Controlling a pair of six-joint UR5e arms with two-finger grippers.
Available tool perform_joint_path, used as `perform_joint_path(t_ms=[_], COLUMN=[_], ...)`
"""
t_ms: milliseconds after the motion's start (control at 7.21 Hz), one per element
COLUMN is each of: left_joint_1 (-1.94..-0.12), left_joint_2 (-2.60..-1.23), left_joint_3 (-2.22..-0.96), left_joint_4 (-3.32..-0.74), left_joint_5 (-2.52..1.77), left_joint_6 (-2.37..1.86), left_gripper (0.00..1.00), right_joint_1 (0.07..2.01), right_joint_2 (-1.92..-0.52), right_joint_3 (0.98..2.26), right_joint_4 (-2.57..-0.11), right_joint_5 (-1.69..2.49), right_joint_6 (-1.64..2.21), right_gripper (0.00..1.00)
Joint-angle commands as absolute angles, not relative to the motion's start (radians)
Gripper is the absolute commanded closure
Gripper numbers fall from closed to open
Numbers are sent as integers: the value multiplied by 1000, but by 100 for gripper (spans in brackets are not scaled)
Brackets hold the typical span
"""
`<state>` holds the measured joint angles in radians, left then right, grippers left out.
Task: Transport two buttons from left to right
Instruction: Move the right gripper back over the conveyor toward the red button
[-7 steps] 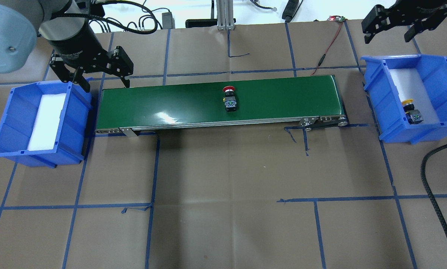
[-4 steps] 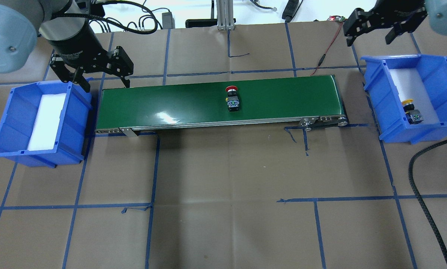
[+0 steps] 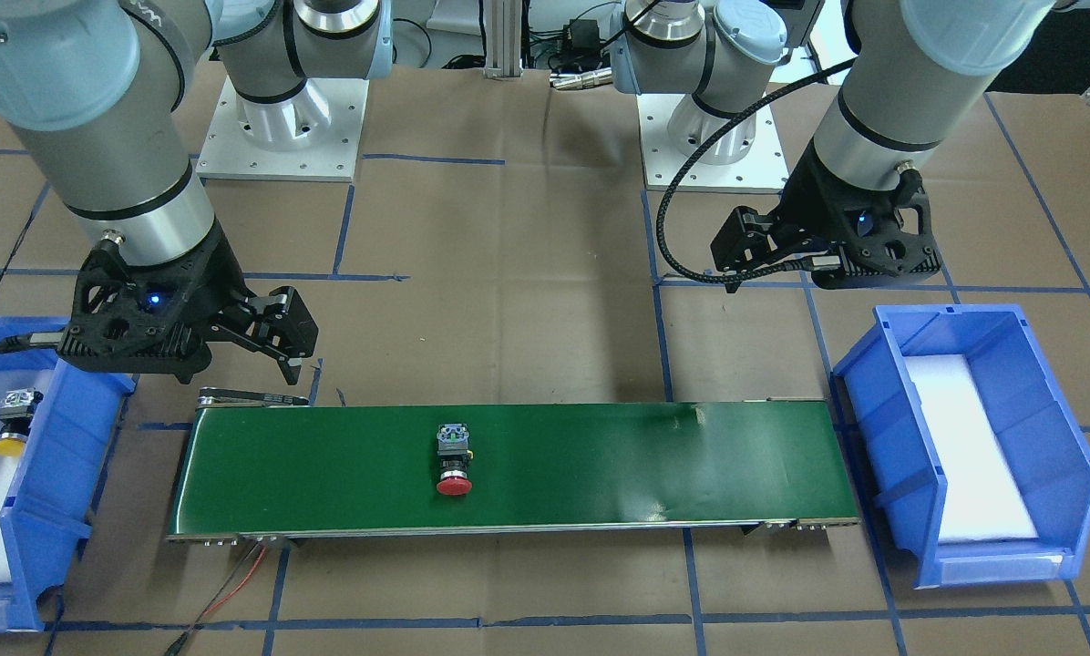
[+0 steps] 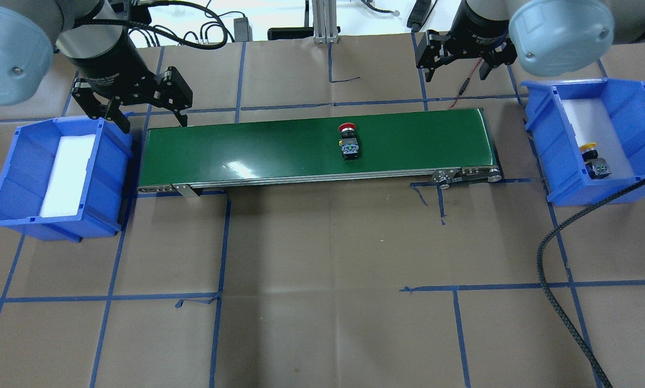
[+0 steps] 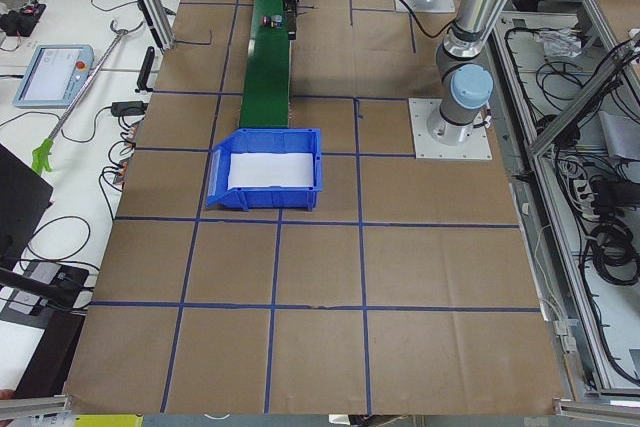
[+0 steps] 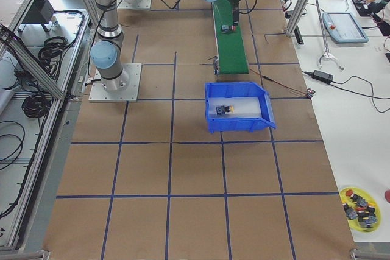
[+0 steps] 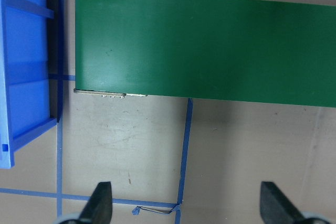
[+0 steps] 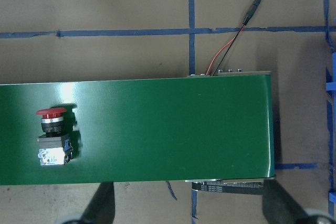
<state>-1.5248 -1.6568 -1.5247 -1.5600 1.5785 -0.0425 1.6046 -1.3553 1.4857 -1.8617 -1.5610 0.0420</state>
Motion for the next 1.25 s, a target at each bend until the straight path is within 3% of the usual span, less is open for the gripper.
perform_joint_path(t_ms=[0, 416, 1110], left_joint_1=[-1525, -1525, -1525], left_joint_2=[-1657, -1657, -1657], left_joint_3=[-1525, -1525, -1525], left_joint_4=[-1560, -1560, -1560], left_joint_5=[1578, 1578, 1577], left_joint_6=[-43, -43, -46], left_gripper=[0, 0, 0], right_joint_1=[1603, 1603, 1605], right_joint_2=[-1353, -1304, -1140], right_joint_3=[1486, 1523, 1543], right_joint_4=[-1861, -1881, -2130], right_joint_5=[-1557, -1548, -1414], right_joint_6=[43, 54, 64], right_gripper=[0, 1, 1])
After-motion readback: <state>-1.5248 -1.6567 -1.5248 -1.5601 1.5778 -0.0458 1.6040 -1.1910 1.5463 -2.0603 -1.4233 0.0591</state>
